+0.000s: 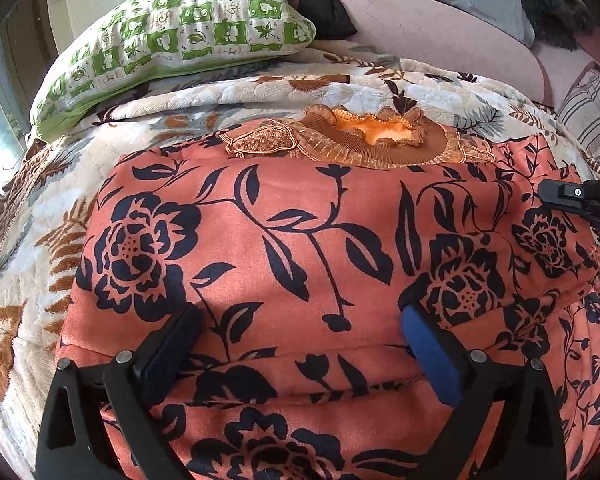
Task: Fold small clothes
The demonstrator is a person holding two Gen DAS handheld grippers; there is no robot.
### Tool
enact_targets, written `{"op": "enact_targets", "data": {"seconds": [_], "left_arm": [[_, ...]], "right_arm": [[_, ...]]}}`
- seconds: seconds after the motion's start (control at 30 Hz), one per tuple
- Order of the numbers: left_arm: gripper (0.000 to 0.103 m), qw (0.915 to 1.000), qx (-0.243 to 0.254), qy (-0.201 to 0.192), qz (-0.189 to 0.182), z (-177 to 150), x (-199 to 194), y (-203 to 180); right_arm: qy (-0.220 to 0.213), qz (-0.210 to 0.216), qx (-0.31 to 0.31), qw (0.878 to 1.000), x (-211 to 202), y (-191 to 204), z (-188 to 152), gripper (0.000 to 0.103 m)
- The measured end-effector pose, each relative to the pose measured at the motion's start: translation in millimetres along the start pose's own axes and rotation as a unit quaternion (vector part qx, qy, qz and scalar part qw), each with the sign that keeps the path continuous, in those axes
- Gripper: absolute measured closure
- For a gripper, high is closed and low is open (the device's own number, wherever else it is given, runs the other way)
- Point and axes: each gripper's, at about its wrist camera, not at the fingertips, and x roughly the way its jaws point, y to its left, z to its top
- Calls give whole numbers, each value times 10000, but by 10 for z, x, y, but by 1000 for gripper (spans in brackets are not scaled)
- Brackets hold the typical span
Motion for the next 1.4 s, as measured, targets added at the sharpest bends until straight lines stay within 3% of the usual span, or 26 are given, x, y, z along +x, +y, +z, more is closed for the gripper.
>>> {"op": "enact_targets", "data": {"seconds": [0.13, 0.2, 0.3, 0.4, 0.47, 0.57, 0.67, 0.7, 0.87, 1.0, 1.1, 1.2, 1.3, 1.4], "left_arm": [[0, 10000, 36, 49, 12, -4, 8, -14], [0, 9999, 54, 95, 13, 16, 0, -18], [0, 9998, 34, 161, -69, 86, -44, 33], [0, 9990, -157, -358, 231, 149, -243, 209], [0, 9963, -466, -619, 371, 206, -334, 417], [0, 9904, -1181, -281, 654, 230, -179, 806], [0, 9810, -1774, 419, 656, 129, 136, 1100], [0, 9806, -1833, 336, 611, 114, 138, 1121], [0, 9881, -1247, -64, 895, 174, -67, 878], [0, 9921, -979, -590, 523, 190, -344, 720], [0, 9964, -612, -524, 257, 140, -369, 524], [0, 9991, -353, -238, 79, 73, -302, 357], [0, 9994, -18, 206, 281, -35, -143, 220], [0, 9992, 142, 73, 360, -62, -176, 184]], "right_arm": [[-166, -411, 276, 9986, -172, -236, 58, 91], [-15, -693, 316, 9971, -140, -357, 69, 91], [205, -701, 578, 9957, -9, -555, 59, 93], [46, -607, 547, 9966, -97, -523, 85, 93], [-341, -607, 417, 9967, -249, -449, 97, 93], [-707, -760, 509, 9933, -353, -462, 120, 93], [-272, -1029, 778, 9913, -124, -638, 120, 93], [-261, -981, 866, 9911, -80, -692, 112, 93], [-361, -748, 839, 9930, -220, -614, 117, 93], [-57, -460, 428, 9980, -307, -388, 33, 93], [322, -478, -7, 9983, -358, -195, -119, 93], [798, -777, -305, 9933, -311, -122, -286, 93], [1400, -849, -210, 9863, -137, -244, -430, 93], [1407, -737, -93, 9873, -180, -287, -445, 93]]}}
